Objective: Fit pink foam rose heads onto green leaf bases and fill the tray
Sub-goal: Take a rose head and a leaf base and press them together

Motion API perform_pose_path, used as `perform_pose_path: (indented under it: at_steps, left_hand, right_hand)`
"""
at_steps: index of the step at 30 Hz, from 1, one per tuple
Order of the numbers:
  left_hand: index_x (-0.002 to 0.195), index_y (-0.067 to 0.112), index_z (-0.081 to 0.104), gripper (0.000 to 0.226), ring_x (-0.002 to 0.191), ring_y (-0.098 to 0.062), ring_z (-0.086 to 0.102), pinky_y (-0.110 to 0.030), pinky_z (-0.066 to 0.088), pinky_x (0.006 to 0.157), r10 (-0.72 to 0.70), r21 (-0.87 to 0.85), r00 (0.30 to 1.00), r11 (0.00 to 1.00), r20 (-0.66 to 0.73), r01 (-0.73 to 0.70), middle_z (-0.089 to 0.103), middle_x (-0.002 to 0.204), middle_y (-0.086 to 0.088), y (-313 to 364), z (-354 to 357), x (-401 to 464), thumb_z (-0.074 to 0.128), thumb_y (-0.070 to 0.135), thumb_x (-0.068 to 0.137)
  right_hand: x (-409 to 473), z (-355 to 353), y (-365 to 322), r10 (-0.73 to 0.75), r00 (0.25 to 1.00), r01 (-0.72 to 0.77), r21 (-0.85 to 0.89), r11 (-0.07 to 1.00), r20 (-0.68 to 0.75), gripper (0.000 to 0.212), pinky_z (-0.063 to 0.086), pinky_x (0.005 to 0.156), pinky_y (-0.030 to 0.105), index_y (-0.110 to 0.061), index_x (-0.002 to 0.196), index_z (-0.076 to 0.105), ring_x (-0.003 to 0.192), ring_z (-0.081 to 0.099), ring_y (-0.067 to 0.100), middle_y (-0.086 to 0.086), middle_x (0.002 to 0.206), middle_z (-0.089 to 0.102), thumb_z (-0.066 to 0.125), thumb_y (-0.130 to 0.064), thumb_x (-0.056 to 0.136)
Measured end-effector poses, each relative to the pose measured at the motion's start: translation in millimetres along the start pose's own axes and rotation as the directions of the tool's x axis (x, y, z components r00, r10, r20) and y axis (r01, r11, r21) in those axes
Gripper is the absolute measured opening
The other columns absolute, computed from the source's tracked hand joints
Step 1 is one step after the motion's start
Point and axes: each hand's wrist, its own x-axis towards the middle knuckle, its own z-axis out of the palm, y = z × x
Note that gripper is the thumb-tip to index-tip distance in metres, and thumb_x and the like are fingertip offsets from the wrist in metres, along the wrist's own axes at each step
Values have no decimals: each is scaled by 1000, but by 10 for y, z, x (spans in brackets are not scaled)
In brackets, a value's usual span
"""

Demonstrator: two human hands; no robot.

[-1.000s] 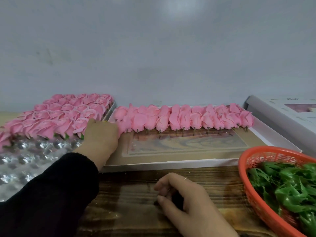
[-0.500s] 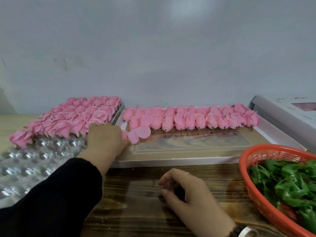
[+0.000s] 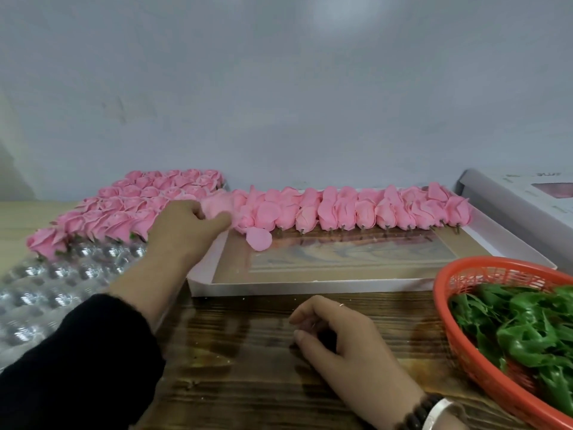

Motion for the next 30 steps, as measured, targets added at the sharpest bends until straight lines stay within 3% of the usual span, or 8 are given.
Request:
perform_pose_path:
  at_steps: [4, 6, 8, 12, 17, 22, 26, 30]
  left_hand:
    - [60, -7, 47, 45, 48, -7, 31, -20, 30, 48, -71, -486, 996, 869, 61, 92, 32, 49, 2, 199, -135, -653, 71, 28, 73]
    - [59, 0, 56, 38, 50, -9, 41, -18, 36, 50, -65, -600, 975, 779, 211, 182, 44, 51, -3, 251, -93, -1007, 75, 32, 68]
    - [66, 5, 68, 30, 59, -12, 56, -25, 46, 57, -40, -661, 941, 702, 335, 265, 65, 61, -8, 301, -16, -1234, 79, 33, 64]
    - [58, 19, 67, 17, 49, 1, 46, -12, 36, 48, 70, -617, 955, 776, 289, 129, 57, 51, 7, 363, 116, -1384, 67, 36, 60]
    - [84, 25, 67, 27, 70, 1, 47, -9, 34, 62, 304, -325, 931, 918, 204, -229, 53, 76, 10, 262, 213, -1360, 68, 45, 66]
    - [74, 29, 53, 12, 71, -14, 43, -30, 37, 70, 454, -173, 871, 888, 189, -426, 40, 72, 13, 253, 204, -1343, 58, 35, 66]
    - [87, 14, 64, 28, 81, -18, 51, -41, 43, 81, 463, -133, 861, 886, 209, -444, 48, 81, 6, 268, 209, -1361, 57, 38, 73]
    - [106, 26, 48, 47, 98, -10, 49, -26, 41, 87, 335, -300, 880, 924, 337, -237, 51, 101, 9, 264, 228, -1384, 71, 37, 66]
  right_hand:
    - [-6, 4, -12, 59, 996, -45, 189, 981, -71, 7, 51, 66, 23, -26, 86, 60, 67, 59, 12, -2, 75, 61, 61, -19, 86]
    - [-3, -10, -58, 94, 991, -57, 326, 944, -99, 3, 54, 63, 30, -22, 89, 61, 62, 58, 14, 9, 73, 61, 59, -21, 86]
    - [-9, -32, -90, 102, 992, -59, 434, 899, -76, 22, 51, 61, 24, -17, 95, 63, 61, 57, 11, 12, 69, 61, 57, -32, 80]
    - [-24, -69, -97, 110, 994, -83, 606, 791, -7, 37, 47, 60, 15, -6, 99, 62, 67, 59, 7, 5, 74, 65, 60, -31, 70]
    - [-11, -57, -56, 159, 987, -110, 603, 790, -28, 47, 53, 74, 20, -16, 106, 62, 88, 67, 10, 1, 95, 73, 69, -34, 63]
    - [-3, -40, -4, 173, 969, -65, 491, 869, -178, 29, 51, 68, 15, -22, 99, 63, 76, 64, 2, -3, 87, 72, 74, -20, 72]
    - [-1, -28, -18, 113, 961, 12, 446, 895, -253, 10, 47, 64, 13, -12, 82, 64, 67, 58, 1, -7, 71, 67, 70, -8, 76]
    - [-5, -38, -44, 54, 953, 52, 339, 939, -297, 11, 46, 63, 17, -13, 79, 61, 66, 55, 4, -6, 70, 63, 66, -3, 78]
